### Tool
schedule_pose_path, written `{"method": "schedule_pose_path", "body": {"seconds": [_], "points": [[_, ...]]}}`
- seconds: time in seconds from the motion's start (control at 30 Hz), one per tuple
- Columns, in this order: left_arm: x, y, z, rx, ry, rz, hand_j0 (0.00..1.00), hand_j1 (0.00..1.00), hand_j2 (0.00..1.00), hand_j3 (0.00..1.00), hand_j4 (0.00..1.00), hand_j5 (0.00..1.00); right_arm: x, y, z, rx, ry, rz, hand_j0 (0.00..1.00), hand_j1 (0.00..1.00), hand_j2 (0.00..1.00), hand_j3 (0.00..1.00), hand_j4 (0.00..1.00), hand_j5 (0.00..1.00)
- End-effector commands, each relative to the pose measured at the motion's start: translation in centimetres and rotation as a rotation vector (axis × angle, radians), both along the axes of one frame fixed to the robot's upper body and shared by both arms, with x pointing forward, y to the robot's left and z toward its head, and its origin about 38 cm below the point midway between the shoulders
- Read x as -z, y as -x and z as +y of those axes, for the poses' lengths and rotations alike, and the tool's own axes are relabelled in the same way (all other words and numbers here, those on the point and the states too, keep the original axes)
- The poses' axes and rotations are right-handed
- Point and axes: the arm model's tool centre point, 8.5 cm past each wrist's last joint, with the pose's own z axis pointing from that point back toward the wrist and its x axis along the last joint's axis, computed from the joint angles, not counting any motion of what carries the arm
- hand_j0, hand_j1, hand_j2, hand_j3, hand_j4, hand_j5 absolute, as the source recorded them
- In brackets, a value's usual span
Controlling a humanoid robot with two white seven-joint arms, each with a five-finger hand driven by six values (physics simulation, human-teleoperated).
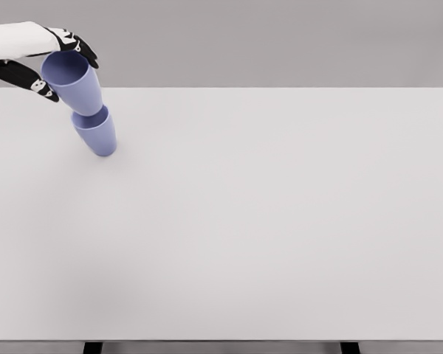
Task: Place the right cup on the left cup with left arm
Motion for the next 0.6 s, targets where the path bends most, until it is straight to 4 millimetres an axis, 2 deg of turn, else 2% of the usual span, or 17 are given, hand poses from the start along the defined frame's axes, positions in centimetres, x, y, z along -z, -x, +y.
{"method": "schedule_pose_path", "body": {"seconds": [0.0, 0.2, 0.3, 0.57], "points": [[-0.2, 0.0, 0.1, -0.005, 0.007, -0.001, 0.61, 0.61, 0.61, 0.61, 0.61, 0.61, 0.0, -0.1, 0.0, -0.001, 0.0, -0.003, 1.0, 1.0, 1.0, 1.0, 1.0, 1.0], [-0.1, -0.1, 0.2, -0.009, 0.007, 0.0, 0.61, 0.61, 0.61, 0.61, 0.61, 0.61, 0.0, -0.1, 0.0, -0.001, 0.0, -0.001, 1.0, 1.0, 1.0, 1.0, 1.0, 1.0], [0.2, -0.3, 0.7, -0.026, 0.009, 0.008, 0.61, 0.61, 0.61, 0.61, 0.61, 0.61, 0.0, -0.1, 0.0, -0.001, 0.0, -0.001, 1.0, 1.0, 1.0, 1.0, 1.0, 1.0], [1.5, -0.8, 0.3, -0.028, 0.006, 0.036, 0.62, 0.62, 0.62, 0.62, 0.62, 0.62, 0.0, 0.0, 0.0, -0.001, 0.0, 0.001, 1.0, 1.0, 1.0, 1.0, 1.0, 1.0]]}}
